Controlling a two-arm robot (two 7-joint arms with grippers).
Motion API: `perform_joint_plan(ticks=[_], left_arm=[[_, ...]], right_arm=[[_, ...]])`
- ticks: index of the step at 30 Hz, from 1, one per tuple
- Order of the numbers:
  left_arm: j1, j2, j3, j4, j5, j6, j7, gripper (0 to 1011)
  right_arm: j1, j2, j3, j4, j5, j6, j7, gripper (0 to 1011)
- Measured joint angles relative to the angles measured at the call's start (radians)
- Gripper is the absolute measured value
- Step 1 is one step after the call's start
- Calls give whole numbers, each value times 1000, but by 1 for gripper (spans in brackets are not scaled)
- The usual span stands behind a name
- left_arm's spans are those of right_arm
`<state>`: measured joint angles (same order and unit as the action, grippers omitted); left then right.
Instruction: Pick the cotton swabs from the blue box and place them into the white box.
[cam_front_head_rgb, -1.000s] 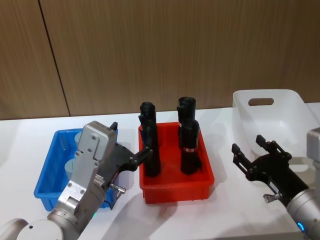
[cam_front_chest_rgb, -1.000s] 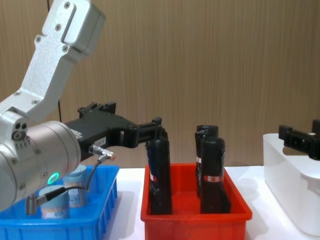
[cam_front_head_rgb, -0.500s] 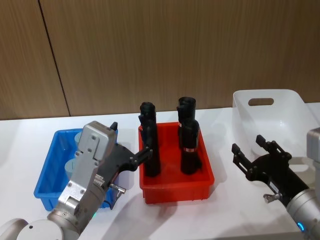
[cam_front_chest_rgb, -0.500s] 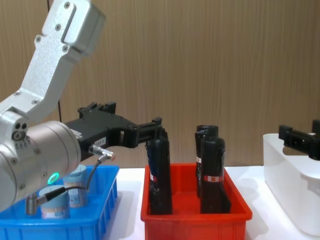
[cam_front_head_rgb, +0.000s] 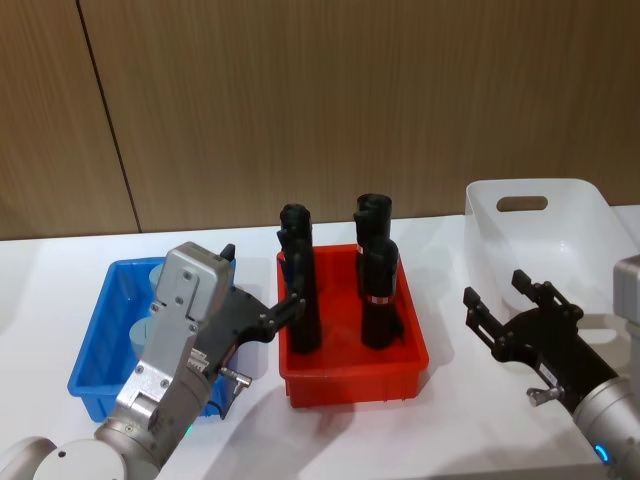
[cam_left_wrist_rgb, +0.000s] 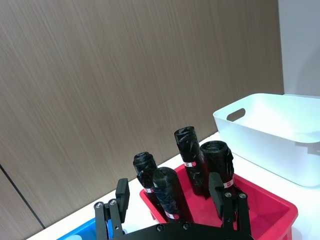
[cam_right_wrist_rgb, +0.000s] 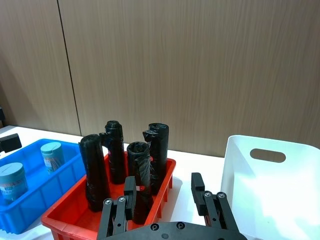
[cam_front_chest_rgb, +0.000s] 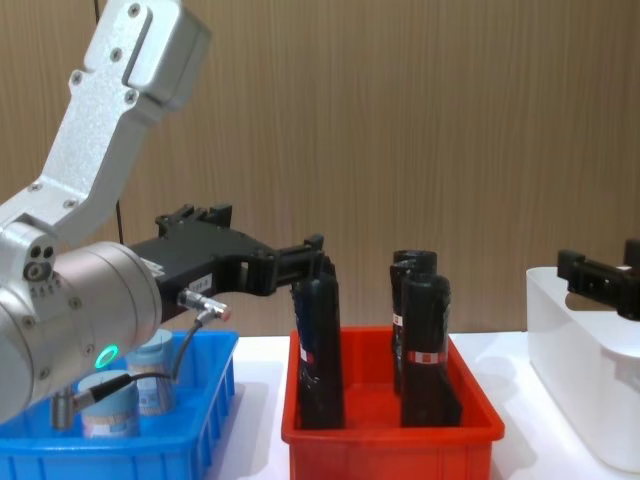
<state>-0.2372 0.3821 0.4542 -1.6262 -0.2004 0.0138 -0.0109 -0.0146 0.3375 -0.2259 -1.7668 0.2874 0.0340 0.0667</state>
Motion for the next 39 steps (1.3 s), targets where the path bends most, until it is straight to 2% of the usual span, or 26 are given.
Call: perform_joint_plan(ticks=[13,17,29,39], left_arm=[[-2,-21,7,12,-1,-4,11,1004],[-2,-31,10,17,-14,-1,25,1004],[20,-43,0,20,-111,28,119,1004],[57,-19,-30,2,-187,40,207,1004]], right_arm=[[0,0,0,0,0,0,0,685],[0,0,0,0,0,0,0,685],[0,0,0,0,0,0,0,685],[0,0,0,0,0,0,0,685]])
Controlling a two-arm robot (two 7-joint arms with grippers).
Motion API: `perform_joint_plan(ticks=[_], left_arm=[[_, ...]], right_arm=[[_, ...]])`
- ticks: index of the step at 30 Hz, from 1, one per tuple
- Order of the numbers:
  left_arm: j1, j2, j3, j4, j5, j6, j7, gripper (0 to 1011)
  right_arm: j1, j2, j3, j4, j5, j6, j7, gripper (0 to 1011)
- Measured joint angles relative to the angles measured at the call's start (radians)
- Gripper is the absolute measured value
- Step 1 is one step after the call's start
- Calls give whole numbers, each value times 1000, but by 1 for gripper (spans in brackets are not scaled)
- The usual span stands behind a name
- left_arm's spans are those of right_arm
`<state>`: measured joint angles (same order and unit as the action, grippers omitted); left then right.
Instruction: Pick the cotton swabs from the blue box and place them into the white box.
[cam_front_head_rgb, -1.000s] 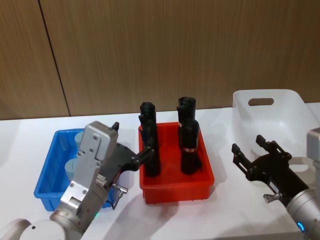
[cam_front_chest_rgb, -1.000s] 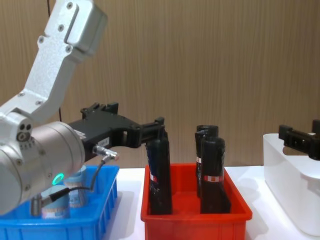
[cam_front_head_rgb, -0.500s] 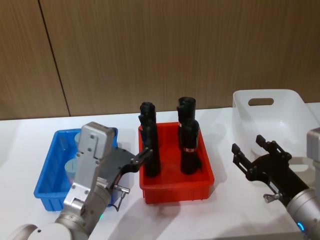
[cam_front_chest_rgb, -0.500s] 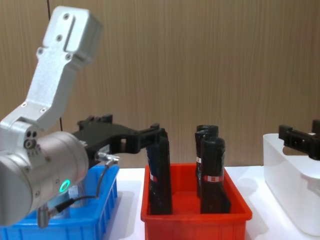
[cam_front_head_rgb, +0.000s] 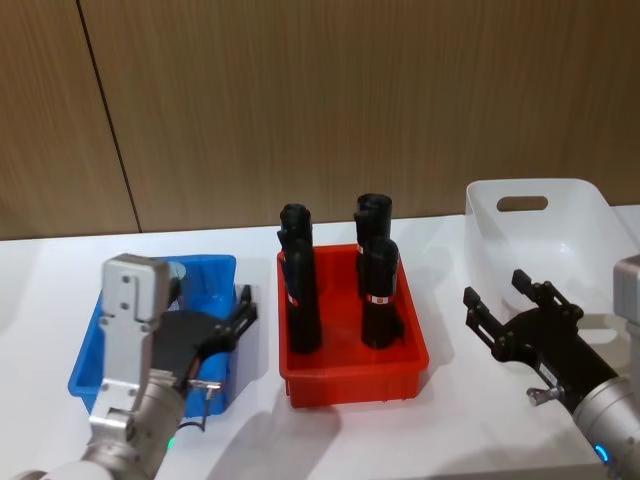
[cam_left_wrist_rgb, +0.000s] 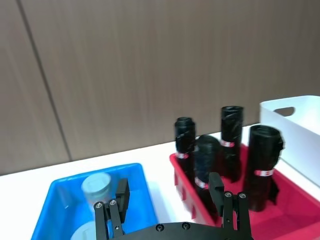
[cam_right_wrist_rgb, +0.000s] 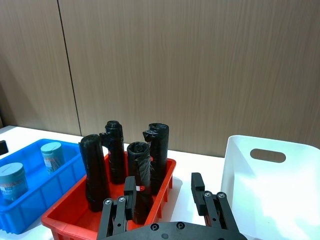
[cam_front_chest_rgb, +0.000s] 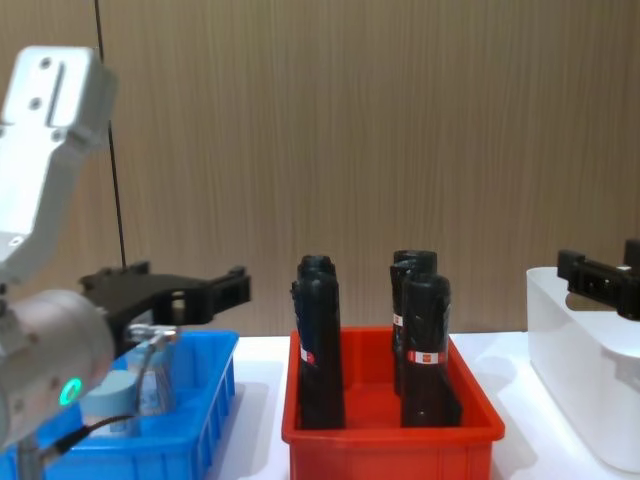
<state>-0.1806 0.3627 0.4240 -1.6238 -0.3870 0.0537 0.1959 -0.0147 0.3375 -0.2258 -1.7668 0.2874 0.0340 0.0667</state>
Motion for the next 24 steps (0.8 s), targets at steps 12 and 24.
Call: perform_joint_plan(ticks=[12,24], left_arm=[[32,42,-44,-11,-58,13,58,1004],[33,66,-85,20,-111,42,60,1004]], right_arm=[[0,0,0,0,0,0,0,685],[0,0,0,0,0,0,0,685]])
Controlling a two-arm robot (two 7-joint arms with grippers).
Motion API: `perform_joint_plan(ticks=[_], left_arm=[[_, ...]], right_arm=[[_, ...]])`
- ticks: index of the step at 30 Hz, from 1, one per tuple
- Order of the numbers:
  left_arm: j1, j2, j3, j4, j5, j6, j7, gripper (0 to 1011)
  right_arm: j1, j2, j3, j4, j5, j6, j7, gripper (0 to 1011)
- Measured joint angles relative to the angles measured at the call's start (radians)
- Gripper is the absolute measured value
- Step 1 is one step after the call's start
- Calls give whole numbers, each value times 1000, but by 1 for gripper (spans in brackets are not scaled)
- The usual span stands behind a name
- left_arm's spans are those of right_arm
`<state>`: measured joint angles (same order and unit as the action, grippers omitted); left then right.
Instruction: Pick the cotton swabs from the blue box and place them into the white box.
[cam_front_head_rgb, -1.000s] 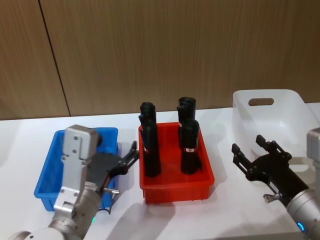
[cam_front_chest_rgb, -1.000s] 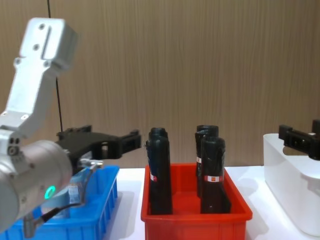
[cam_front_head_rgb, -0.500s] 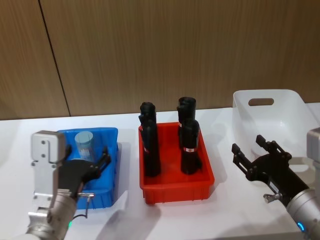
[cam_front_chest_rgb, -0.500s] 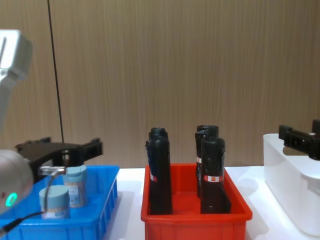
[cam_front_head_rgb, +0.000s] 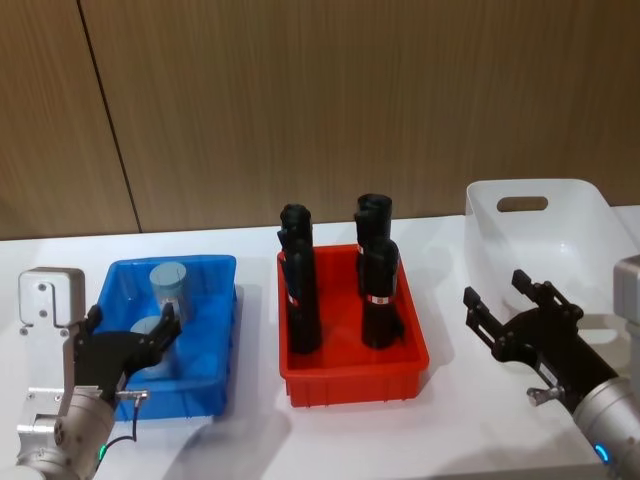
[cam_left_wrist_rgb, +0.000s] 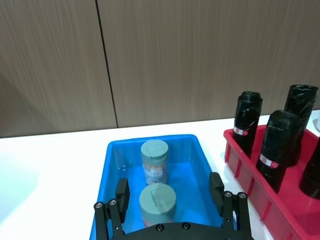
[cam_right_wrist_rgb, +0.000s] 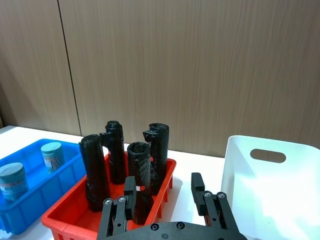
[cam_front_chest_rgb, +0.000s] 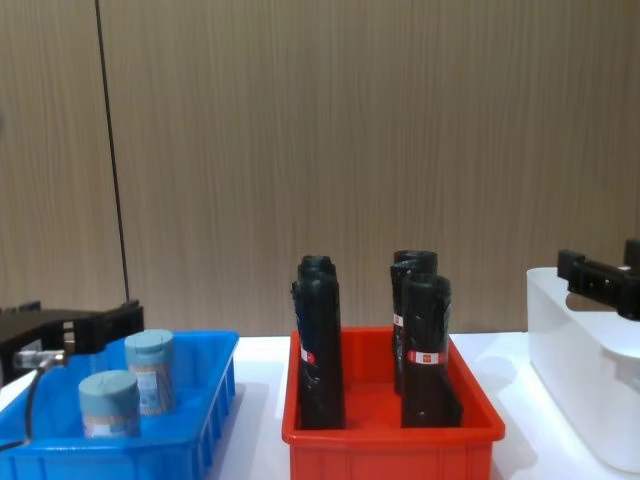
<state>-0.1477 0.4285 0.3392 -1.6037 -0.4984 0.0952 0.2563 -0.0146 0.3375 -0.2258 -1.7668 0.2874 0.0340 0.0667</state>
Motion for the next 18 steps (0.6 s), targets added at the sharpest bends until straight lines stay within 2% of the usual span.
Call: perform_joint_plan(ticks=[10,18], left_arm=[[-40,1,-28,78,-34,27,-73,1004],[-83,-9,-44,152,-40,42,-134,1004]], right_arm=[[0,0,0,0,0,0,0,685],[0,0,0,0,0,0,0,685]])
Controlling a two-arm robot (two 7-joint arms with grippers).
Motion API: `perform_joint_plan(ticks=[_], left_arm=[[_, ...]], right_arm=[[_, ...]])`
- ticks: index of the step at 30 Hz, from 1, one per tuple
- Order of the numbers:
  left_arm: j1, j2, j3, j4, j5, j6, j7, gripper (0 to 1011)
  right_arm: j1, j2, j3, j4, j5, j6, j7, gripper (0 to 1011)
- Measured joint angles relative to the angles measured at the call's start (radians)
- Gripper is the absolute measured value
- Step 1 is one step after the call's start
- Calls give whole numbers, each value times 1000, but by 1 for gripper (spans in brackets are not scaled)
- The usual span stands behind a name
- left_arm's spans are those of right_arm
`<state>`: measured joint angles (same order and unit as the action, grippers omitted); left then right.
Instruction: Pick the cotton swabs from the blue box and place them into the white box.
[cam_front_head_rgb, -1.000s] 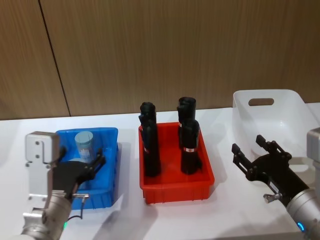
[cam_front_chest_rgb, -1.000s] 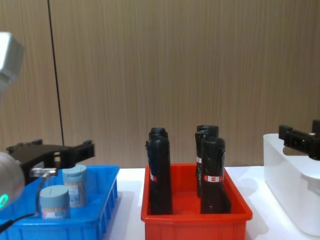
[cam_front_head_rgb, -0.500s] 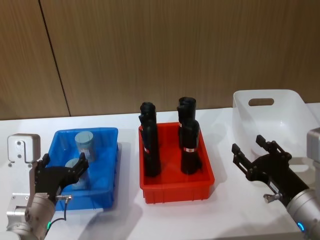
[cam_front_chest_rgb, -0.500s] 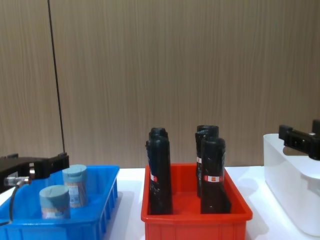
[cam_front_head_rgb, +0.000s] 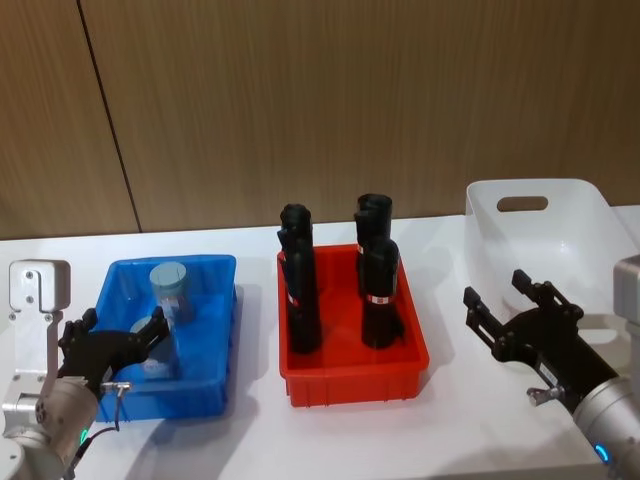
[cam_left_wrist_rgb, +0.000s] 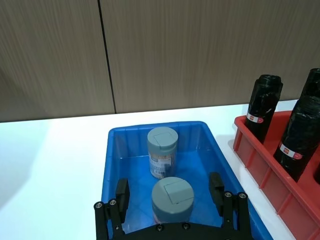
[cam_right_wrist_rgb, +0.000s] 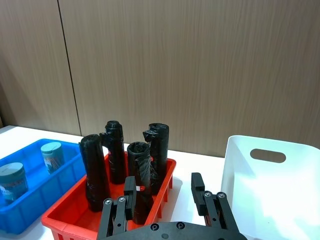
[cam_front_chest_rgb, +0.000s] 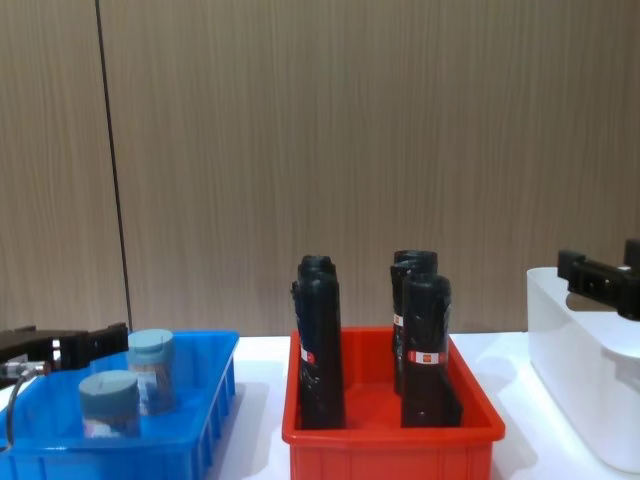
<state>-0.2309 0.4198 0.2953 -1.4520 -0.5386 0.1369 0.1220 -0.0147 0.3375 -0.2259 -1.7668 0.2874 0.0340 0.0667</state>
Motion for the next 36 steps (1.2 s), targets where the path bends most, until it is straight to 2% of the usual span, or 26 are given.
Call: perform_joint_plan(ticks=[10,24,28,32,36], left_arm=[[-35,-10,-10,50,5,6,-46,1004],[-55,-16,-19,69,19,9,-75,1004],[-56,-17,-20,69,21,10,-79,1004],[-57,-19,-21,69,23,11,-82,1004],[-57,-20,-22,69,23,13,-86,1004]], right_arm=[[0,0,0,0,0,0,0,685],[0,0,0,0,0,0,0,686],[0,0,0,0,0,0,0,777],[0,0,0,0,0,0,0,917],[0,0,0,0,0,0,0,1000]])
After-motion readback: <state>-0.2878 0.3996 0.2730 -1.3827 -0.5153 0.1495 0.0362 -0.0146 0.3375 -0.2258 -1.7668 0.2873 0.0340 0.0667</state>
